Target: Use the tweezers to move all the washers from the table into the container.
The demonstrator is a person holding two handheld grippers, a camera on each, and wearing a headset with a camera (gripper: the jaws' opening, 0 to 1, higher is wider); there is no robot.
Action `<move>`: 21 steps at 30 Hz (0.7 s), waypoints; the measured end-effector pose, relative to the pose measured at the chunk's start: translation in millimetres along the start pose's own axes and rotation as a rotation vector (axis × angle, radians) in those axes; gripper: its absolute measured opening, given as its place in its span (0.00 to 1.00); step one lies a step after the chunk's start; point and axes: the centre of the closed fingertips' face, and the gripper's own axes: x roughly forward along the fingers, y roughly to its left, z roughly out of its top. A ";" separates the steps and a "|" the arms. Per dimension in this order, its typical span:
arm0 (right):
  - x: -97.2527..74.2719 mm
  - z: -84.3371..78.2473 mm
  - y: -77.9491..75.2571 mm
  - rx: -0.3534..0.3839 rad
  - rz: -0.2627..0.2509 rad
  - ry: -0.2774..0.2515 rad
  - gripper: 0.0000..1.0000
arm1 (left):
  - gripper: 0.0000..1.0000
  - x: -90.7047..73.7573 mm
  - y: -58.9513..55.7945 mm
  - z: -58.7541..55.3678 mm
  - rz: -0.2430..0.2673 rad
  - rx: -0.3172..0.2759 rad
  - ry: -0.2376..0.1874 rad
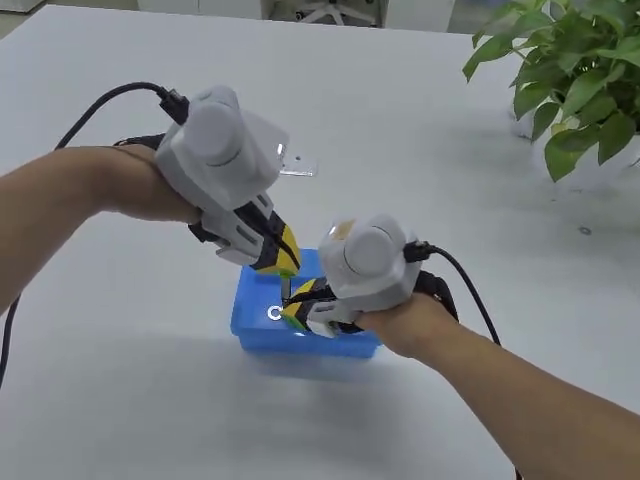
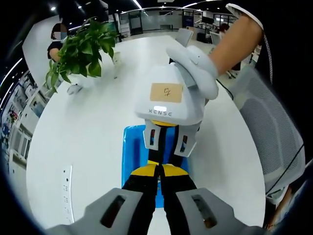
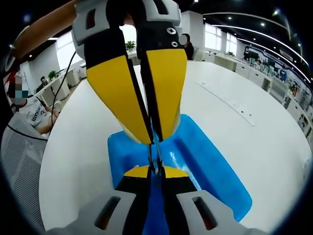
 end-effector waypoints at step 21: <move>-7.8 3.1 0.8 -0.018 -0.001 -0.006 0.11 | 0.05 -6.3 -1.3 4.8 0.004 0.009 0.002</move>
